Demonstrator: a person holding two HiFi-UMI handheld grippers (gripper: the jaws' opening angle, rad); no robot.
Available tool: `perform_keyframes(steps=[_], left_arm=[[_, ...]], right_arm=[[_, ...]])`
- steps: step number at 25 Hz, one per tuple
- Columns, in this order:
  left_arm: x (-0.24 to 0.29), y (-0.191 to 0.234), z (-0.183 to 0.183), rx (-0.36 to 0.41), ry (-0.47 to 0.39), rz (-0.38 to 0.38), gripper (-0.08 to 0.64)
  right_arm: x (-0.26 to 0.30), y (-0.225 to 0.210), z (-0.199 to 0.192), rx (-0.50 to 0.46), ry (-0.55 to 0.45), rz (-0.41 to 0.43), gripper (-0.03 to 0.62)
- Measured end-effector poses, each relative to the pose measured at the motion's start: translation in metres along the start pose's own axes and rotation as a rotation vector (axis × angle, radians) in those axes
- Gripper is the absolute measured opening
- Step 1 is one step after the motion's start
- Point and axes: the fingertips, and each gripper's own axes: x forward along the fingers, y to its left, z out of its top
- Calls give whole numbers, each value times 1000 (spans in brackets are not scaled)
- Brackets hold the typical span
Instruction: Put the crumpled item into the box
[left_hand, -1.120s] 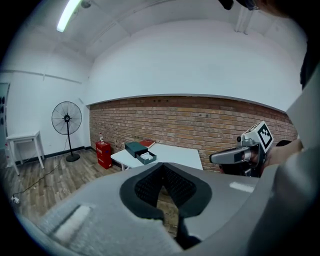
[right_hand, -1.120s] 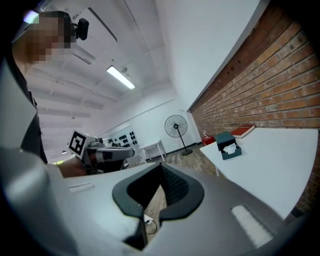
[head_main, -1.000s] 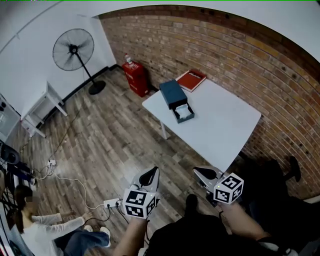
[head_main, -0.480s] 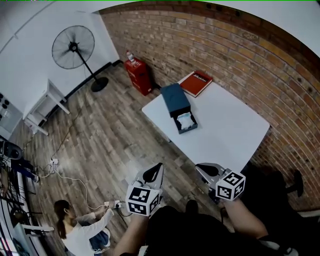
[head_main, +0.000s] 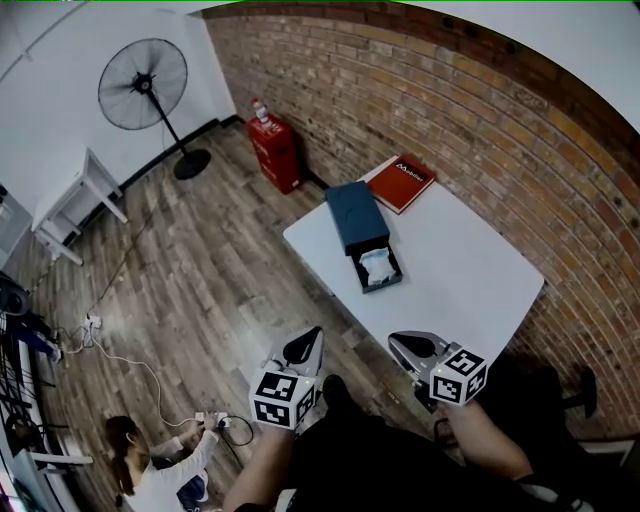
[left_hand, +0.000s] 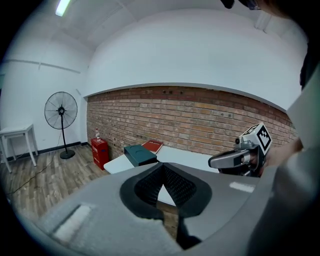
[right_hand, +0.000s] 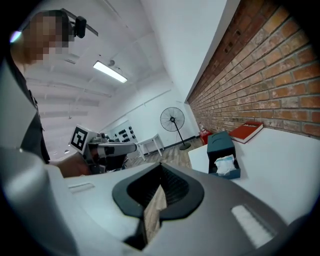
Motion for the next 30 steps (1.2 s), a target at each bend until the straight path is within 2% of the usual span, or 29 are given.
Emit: perform_keyframes(steps=[8,14,19,25,30], left_arm=[[65,68,37,19,0,-90,6],[105,94,46,34,21,-177,6],[151,85,42,53,80,-257,6],[217,65,26,127,199,-340,8],[266,57,4,217,324,-338,58]], right_arm=[[80,-37,49,-41,30,-56,0],[116,-52,70,-45,29,-97,0],[114,-84,76,-9,30,-147,1],[108,-138,85,54,13,-188,0],[101,-174,84,93,4,-195,0]])
